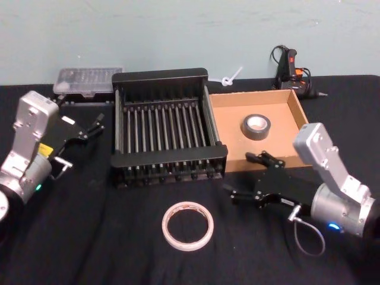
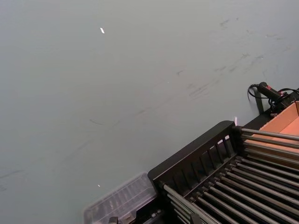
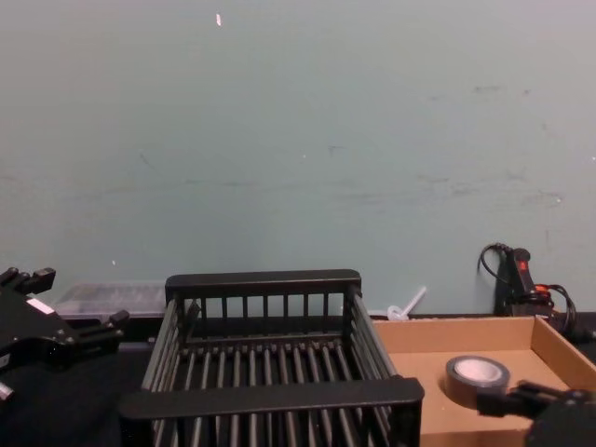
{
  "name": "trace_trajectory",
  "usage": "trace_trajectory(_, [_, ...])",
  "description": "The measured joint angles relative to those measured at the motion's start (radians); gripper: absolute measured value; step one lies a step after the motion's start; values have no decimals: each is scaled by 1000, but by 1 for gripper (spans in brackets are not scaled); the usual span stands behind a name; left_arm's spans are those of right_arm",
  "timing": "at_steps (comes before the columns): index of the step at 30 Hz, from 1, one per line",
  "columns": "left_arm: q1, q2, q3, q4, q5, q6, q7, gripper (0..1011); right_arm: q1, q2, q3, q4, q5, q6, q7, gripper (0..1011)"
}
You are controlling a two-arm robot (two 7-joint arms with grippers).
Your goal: Pick up the white tape and place it into the black box , Pick up the silver tape and place it into the brown box.
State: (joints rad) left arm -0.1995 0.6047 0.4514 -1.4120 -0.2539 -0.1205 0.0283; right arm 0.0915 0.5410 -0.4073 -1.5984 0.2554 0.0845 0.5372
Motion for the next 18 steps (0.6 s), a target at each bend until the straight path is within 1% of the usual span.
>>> trace_trajectory(7, [0, 0, 0, 0, 0, 0, 0, 1001, 31, -15, -45, 25, -6, -5, 17, 1002])
trace_trajectory(16, [0, 0, 0, 0, 0, 0, 0, 1001, 92, -39, -117, 78, -16, -13, 54, 1002])
trace_trajectory(17, [0, 0, 0, 0, 0, 0, 0, 1002, 92, -39, -117, 78, -16, -13, 54, 1002])
trace_trajectory(18, [0, 0, 0, 0, 0, 0, 0, 1001, 101, -44, -126, 87, -17, -13, 60, 1002])
